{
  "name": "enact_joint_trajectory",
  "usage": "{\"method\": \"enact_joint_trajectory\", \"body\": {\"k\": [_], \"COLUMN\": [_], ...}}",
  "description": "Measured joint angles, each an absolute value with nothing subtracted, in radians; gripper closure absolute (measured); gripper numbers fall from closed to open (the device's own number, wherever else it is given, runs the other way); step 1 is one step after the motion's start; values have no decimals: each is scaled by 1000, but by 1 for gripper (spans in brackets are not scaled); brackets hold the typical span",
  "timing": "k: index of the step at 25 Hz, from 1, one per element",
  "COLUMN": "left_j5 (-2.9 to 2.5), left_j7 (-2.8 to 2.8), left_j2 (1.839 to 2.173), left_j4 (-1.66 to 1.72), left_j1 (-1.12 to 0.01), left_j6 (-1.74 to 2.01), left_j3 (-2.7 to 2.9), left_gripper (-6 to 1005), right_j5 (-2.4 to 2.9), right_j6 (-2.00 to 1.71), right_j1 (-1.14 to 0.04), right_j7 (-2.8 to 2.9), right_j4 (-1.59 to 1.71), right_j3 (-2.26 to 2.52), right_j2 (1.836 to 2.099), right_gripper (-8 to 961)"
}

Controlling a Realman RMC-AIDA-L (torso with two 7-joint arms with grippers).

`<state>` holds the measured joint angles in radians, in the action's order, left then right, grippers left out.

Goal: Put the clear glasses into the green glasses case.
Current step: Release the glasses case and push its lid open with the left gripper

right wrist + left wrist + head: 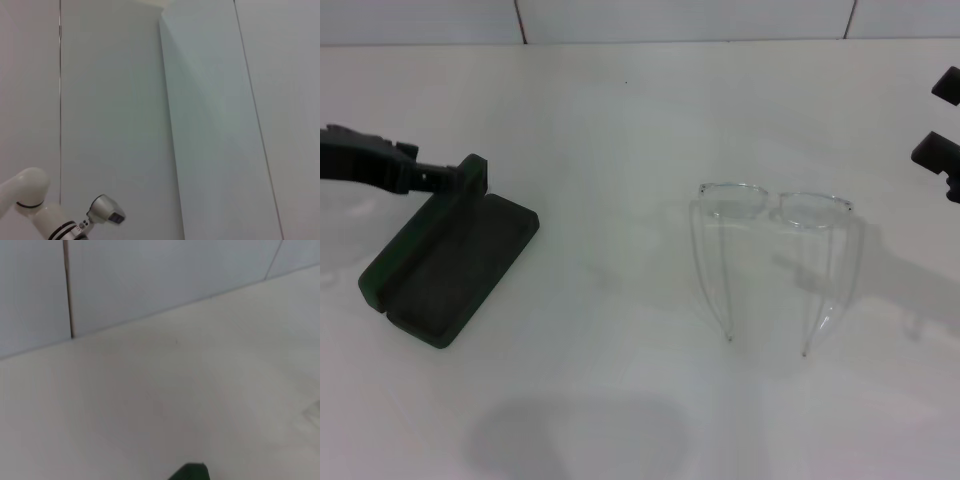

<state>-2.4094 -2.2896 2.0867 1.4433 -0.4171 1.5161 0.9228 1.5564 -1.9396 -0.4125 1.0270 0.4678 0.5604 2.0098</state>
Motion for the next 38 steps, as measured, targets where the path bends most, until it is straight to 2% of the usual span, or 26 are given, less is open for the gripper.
{"method": "enact_joint_trajectory", "body": {"k": [27, 35, 38], "left_j5": [-2590, -2611, -2611], "left_j7": [-2379, -2389, -2398], "left_j2": [2086, 2089, 2089], "left_j4": [1378, 1416, 1467], "left_j1": [-456, -446, -437], "left_j6": [1513, 1512, 1511], "left_j3": [1041, 1116, 1145], "left_gripper": [410, 697, 722], "right_j5": [1560, 1561, 1562], "right_j6": [-1929, -1931, -1931], "right_j1": [-405, -402, -397], "right_j7": [1002, 1002, 1001], "right_j4": [454, 452, 451], "right_j3": [566, 568, 568], "right_j2": [2011, 2013, 2014], "right_gripper": [174, 173, 174]}}
